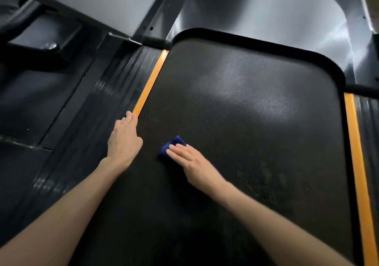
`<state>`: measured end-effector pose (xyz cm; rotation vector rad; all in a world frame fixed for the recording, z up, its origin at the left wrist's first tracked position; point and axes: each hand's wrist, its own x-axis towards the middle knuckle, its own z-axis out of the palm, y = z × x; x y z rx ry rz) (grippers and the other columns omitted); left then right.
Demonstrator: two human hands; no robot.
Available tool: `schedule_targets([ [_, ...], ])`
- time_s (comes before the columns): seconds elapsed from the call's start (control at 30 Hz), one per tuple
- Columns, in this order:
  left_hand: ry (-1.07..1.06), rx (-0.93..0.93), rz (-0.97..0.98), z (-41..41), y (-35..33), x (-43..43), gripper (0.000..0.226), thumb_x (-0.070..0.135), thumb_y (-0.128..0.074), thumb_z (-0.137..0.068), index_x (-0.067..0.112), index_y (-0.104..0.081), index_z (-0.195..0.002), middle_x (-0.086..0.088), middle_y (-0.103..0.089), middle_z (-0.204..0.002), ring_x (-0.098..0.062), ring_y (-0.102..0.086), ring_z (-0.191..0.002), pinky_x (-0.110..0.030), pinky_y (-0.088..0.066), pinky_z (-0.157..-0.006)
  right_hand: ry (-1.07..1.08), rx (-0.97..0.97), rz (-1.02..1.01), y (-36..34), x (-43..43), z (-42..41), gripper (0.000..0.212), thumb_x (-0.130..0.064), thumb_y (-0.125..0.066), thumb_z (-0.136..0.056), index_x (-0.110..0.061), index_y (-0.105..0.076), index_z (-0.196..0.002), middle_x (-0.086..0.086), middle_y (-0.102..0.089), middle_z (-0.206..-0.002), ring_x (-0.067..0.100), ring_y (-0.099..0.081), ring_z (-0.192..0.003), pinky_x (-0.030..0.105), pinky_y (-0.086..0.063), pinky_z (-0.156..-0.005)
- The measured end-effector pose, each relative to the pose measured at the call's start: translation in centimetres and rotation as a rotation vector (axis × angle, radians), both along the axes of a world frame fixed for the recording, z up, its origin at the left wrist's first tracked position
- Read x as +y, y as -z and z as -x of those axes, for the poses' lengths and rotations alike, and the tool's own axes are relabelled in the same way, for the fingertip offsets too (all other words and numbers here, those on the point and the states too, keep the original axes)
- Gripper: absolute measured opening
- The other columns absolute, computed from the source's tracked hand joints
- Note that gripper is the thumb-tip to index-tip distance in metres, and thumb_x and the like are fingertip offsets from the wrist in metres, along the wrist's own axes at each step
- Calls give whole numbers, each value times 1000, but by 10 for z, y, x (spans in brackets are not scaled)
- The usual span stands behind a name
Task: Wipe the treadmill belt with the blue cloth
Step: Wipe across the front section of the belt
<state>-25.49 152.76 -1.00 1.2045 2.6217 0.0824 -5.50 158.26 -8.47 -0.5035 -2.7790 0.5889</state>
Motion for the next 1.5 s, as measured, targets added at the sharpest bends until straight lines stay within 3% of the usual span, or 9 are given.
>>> schedule_targets([
  [0.23,-24,-162,-2,8,-7,-3,74,-8,-52,-80,12,-23,-146,-4,-17,-155,-30,-30,-133,-37,-39,-100,853,52,44,0,99,-39,58,3,-45,-69,7,-52,-126,25,-55,-125,43,-52,-115,43,-32,-105],
  [0.5,-49,-151,-12,6,-13,-2,73,-8,-52,-82,14,-24,-146,-2,-19,-155,-27,-33,-133,-35,-40,-101,-312,-84,52,-3,30,41,53,0,-46,-85,-12,-47,-137,6,-46,-142,22,-40,-132,31,-20,-112],
  [0.7,-58,-295,16,17,-19,-2,78,-13,-44,-83,18,-18,-148,1,-13,-156,-25,-21,-140,-38,-30,-109,438,61,135,-12,111,66,49,8,-51,-70,2,-62,-117,20,-61,-122,37,-56,-114,40,-38,-101],
  [0.9,-75,-369,-61,17,-18,-8,81,-19,-37,-78,18,-20,-148,2,-11,-156,-21,-14,-143,-33,-20,-113,-469,-53,6,-10,67,89,51,8,-53,-76,-4,-58,-126,13,-57,-130,28,-51,-122,26,-25,-108],
  [1.0,-75,-391,-68,15,-19,-7,78,-18,-37,-79,17,-21,-147,1,-12,-156,-23,-16,-142,-35,-24,-111,-37,-26,79,-6,100,108,62,17,-52,-70,-4,-56,-128,14,-53,-134,31,-46,-128,44,-25,-111],
  [1.1,-82,-379,-73,12,-19,-6,77,-16,-39,-79,15,-21,-147,0,-13,-156,-24,-17,-141,-36,-28,-109,335,17,181,-15,88,132,61,17,-50,-70,-4,-56,-127,14,-54,-133,30,-44,-129,40,-21,-112],
  [1.2,-87,-372,-72,11,-20,-4,73,-16,-37,-80,14,-24,-146,-1,-14,-156,-25,-18,-141,-34,-26,-109,34,87,155,-14,44,118,55,12,-57,-64,-5,-64,-115,12,-64,-117,31,-56,-114,37,-35,-101],
  [1.37,-87,-302,-38,6,-22,-3,73,-13,-40,-86,17,-17,-148,0,-8,-157,-25,-17,-141,-32,-26,-109,-457,-98,-7,-12,33,86,50,0,-45,-85,-8,-51,-133,8,-50,-138,25,-42,-131,31,-23,-110],
  [1.5,-90,-321,-35,3,-23,-4,73,-17,-37,-82,13,-21,-146,-1,-7,-157,-25,-18,-141,-33,-29,-107,-65,-65,-39,-17,78,106,50,-4,-39,-83,-4,-53,-131,14,-50,-137,32,-43,-130,36,-26,-110],
])
